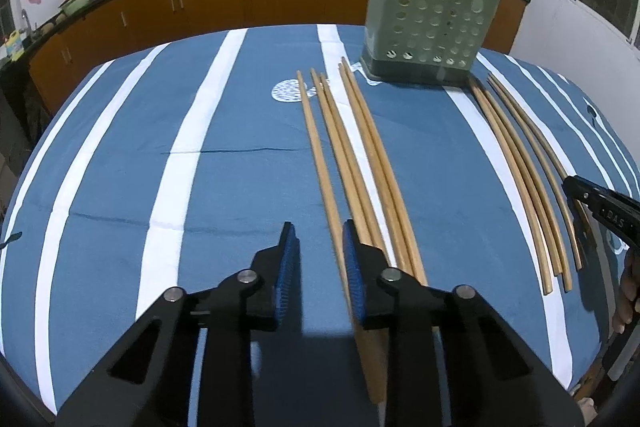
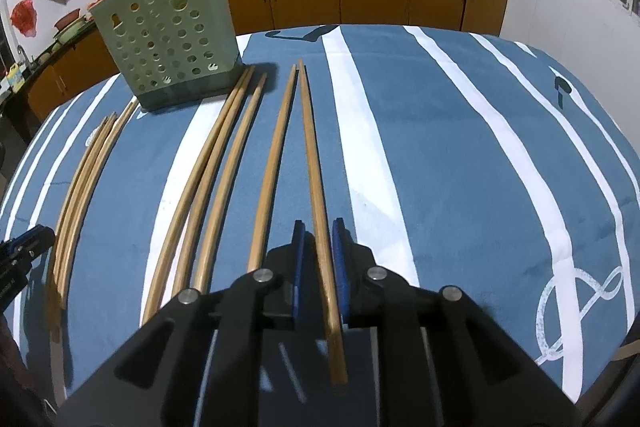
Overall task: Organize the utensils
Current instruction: 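Lower the left tool onto a wooden chopstick and close it while the right tool grasps another, then lift the held chopstick with the left tool toward the green holder while the right tool carries its own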
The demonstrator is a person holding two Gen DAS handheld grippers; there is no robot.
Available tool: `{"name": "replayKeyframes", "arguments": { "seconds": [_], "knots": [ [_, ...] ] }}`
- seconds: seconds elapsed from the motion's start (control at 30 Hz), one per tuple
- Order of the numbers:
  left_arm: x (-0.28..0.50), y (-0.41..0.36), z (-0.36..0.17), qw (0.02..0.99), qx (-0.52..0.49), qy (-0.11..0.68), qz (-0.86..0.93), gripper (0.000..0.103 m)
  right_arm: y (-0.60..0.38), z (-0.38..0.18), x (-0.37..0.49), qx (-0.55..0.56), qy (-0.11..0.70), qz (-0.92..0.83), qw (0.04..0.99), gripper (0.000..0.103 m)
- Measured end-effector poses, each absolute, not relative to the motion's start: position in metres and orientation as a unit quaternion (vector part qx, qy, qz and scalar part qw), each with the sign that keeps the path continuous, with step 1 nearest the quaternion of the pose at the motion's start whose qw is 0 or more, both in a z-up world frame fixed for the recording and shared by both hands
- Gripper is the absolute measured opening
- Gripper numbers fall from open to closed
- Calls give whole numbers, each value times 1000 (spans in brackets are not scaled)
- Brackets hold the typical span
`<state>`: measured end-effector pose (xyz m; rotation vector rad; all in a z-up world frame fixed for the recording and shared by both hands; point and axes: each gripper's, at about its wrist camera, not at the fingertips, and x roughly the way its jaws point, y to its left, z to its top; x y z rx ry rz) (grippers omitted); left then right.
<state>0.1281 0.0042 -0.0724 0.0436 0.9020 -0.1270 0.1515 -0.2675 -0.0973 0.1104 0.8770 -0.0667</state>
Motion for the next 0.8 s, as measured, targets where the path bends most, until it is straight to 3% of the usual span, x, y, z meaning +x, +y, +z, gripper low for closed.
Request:
{"name": "replayKeyframes", "arguments": {
  "seconds": [0.13,0.8],
  "knots": [
    [131,-1,-77,893,32,444,-63,9,-263,-98,151,35,421,-32,906,11],
    [178,23,-78,899,31,434,-46,8,-277,-99,203,33,411,-51,910,9]
  ]
}}
